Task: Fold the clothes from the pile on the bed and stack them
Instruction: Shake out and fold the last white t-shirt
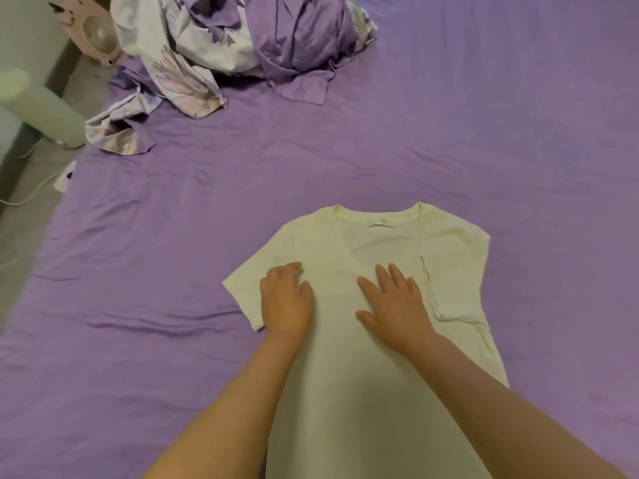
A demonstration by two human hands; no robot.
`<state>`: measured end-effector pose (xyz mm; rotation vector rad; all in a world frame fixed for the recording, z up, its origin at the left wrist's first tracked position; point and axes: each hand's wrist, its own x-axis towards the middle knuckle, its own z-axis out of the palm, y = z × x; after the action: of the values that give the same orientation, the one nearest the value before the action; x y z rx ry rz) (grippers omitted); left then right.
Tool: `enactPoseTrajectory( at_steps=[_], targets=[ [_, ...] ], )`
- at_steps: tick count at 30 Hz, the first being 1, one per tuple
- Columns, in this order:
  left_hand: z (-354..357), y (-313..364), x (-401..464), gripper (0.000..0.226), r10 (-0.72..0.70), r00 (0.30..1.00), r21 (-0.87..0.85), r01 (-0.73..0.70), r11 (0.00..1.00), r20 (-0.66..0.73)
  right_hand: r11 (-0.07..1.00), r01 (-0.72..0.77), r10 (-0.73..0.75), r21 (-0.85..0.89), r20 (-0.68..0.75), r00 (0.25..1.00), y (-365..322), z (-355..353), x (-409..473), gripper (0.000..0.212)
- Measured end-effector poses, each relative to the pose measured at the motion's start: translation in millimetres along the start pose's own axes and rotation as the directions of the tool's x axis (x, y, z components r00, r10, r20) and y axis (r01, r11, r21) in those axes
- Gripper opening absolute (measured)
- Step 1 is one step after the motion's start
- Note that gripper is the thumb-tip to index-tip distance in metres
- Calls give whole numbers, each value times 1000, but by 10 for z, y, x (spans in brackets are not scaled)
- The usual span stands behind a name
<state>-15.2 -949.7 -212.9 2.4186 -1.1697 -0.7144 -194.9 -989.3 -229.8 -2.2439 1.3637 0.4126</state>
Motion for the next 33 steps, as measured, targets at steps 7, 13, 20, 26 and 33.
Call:
enactPoseTrajectory(
  at_steps=[7,13,20,26,33],
  targets=[
    [-386,-544,379,61,-145,989,106,144,984,1,994,53,-57,-96,-33,998,-623,171,311,69],
    [-526,-838,541,28,-286,954,71,280,957,87,986,69,-70,-153,-3,998,-999,226,646,78],
    [-636,-620,434,21,-172,969,-320,222,921,178,996,26,-26,-86,1,1000,-996,132,483,70],
    [-312,-124,326,14,38,916,-517,191,834,400,997,-80,80,5,-20,997,-700,173,-97,63],
    [83,-295,216,50,445,851,211,-507,836,281,983,-134,144,-125,73,987,-336,515,-748,64]
  ],
)
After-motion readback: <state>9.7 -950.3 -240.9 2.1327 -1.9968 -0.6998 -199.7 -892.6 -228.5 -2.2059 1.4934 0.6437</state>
